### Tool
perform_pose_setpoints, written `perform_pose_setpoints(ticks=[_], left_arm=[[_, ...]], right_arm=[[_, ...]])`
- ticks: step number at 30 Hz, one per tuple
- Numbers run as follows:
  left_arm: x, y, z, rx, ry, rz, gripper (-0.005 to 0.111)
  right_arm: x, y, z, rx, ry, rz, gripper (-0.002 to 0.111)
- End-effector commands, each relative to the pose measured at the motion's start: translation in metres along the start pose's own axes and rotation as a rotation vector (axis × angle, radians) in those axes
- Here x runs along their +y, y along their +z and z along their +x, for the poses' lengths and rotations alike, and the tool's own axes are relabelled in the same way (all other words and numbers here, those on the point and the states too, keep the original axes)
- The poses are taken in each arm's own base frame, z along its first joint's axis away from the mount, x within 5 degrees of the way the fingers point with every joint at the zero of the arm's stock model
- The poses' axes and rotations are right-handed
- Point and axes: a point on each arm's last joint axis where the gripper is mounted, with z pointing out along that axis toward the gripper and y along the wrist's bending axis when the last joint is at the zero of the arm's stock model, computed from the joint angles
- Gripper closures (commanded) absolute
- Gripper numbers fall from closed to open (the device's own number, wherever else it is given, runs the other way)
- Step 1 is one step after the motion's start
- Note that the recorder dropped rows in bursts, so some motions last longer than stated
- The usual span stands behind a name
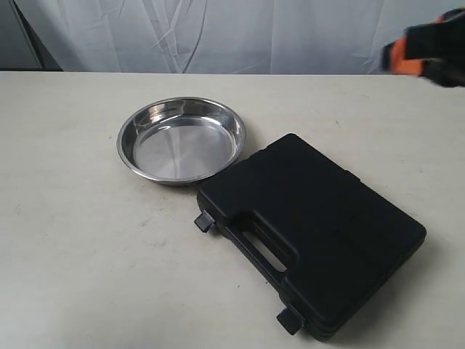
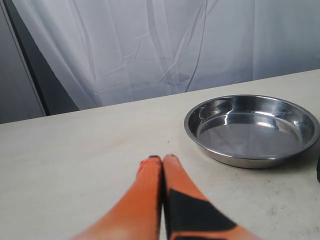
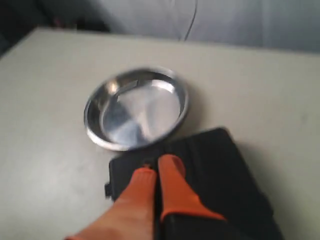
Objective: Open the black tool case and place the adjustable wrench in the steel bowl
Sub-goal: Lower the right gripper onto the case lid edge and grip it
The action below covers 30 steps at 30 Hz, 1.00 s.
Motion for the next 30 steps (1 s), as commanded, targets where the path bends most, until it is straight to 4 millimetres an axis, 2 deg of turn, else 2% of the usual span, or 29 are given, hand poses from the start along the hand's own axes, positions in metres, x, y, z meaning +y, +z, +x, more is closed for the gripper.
perform_pose_setpoints(ticks=[1,5,8,12,15,19,21,24,26,30], left_arm=[[0.000,0.000,-0.001,-0.006,-0.003,0.004,0.106],[0.000,0.000,-0.001,-0.006,-0.003,0.004,0.106],[0.000,0.000,-0.001,-0.006,-0.003,0.004,0.106],[0.000,0.000,-0.001,-0.006,-0.003,0.004,0.106],[0.000,0.000,-0.001,-0.006,-0.003,0.004,0.106],[0.000,0.000,-0.001,-0.006,-0.003,0.004,0.106],[0.000,0.000,-0.001,-0.006,-0.003,0.004,0.106],[0.000,0.000,-0.001,-0.006,-0.003,0.004,0.106],[0.000,0.000,-0.001,-0.006,-0.003,0.004,0.106],[0.000,0.000,-0.001,-0.006,-0.003,0.004,0.106]], right_arm=[[-0.006,0.077,0.002,0.398,-0.035,-0.067,0.109],[0.012,0.141,0.027,0.632,-0.168,-0.032,0.109],[0.035,0.172,0.049,0.730,-0.226,-0.081,0.109],[0.060,0.197,0.073,0.769,-0.335,-0.112,0.109],[0.072,0.206,0.085,0.785,-0.389,-0.110,0.109],[0.078,0.211,0.093,0.811,-0.403,-0.107,0.106],[0.077,0.213,0.097,0.827,-0.399,-0.107,0.096],[0.076,0.215,0.099,0.839,-0.386,-0.092,0.075],[0.073,0.216,0.099,0.834,-0.358,-0.049,0.065],[0.071,0.216,0.099,0.846,-0.340,-0.009,0.065]])
